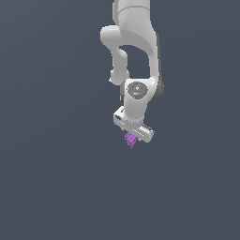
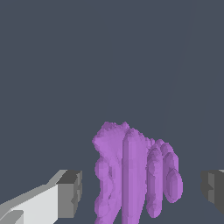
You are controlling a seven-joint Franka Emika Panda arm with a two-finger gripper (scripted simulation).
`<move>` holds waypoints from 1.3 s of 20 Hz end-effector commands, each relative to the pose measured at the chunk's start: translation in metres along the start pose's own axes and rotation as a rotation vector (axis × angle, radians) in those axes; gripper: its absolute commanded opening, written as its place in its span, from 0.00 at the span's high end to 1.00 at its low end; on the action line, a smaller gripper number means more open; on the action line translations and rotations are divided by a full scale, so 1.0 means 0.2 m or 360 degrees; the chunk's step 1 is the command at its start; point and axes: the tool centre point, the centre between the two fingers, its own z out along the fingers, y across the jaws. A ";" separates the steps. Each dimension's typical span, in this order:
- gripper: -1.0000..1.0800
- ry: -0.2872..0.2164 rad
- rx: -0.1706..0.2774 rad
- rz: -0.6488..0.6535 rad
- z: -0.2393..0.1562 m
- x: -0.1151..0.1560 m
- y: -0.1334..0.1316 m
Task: Pick up the object and move it to a goal position.
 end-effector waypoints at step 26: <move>1.00 0.0000 0.0000 0.0004 0.02 0.01 0.04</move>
